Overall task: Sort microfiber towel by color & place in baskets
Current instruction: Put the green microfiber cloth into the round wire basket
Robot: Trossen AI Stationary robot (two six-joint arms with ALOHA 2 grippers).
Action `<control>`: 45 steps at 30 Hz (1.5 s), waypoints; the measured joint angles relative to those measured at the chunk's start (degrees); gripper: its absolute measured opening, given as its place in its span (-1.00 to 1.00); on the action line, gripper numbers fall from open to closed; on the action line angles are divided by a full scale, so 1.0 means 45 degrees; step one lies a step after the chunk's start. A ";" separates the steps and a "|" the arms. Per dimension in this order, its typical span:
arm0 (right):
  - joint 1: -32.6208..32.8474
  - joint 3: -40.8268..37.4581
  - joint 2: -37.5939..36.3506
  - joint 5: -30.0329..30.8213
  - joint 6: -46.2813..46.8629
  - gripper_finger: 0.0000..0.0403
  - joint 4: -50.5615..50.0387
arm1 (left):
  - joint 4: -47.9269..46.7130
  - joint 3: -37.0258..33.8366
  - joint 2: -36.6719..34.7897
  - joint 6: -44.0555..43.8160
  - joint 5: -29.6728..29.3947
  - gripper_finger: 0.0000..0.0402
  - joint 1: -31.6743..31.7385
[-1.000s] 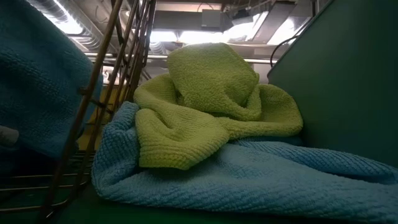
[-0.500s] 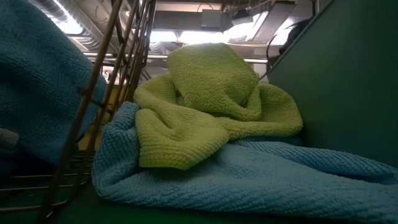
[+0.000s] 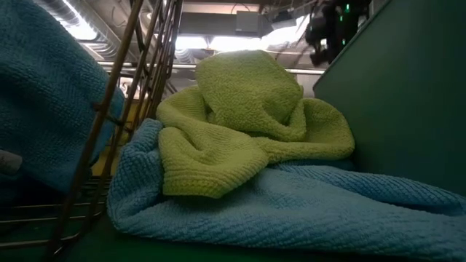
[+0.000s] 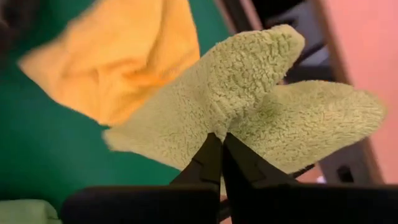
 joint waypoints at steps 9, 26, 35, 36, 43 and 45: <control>0.0390 0.4285 -0.0015 -0.3207 0.0367 -0.99 -0.0471 | -0.0573 0.0001 0.0000 0.0091 -0.0890 -0.38 0.0000; 0.5719 0.5316 0.0000 -0.5264 0.0499 -1.00 0.2036 | -0.1903 0.0000 -0.0161 0.0103 -0.2414 -0.38 0.0044; 0.7196 0.2708 0.0000 -0.5256 0.0492 -1.00 0.4217 | -0.2006 0.0000 -0.0619 0.0095 -0.2629 -0.38 0.0083; 0.7208 0.2202 0.0000 -0.5263 0.0490 -1.00 0.4516 | -0.2002 0.0000 -0.0734 0.0091 -0.2728 -0.38 0.0083; 0.7159 -0.1743 0.0010 -0.5249 0.0494 -1.00 0.7423 | -0.2773 0.0000 -0.1907 0.0106 -0.3710 -0.38 0.0083; 0.7162 -0.2757 0.0010 -0.5252 0.0494 -1.00 0.8301 | -0.3072 0.0000 -0.2367 0.0106 -0.4147 -0.38 0.0101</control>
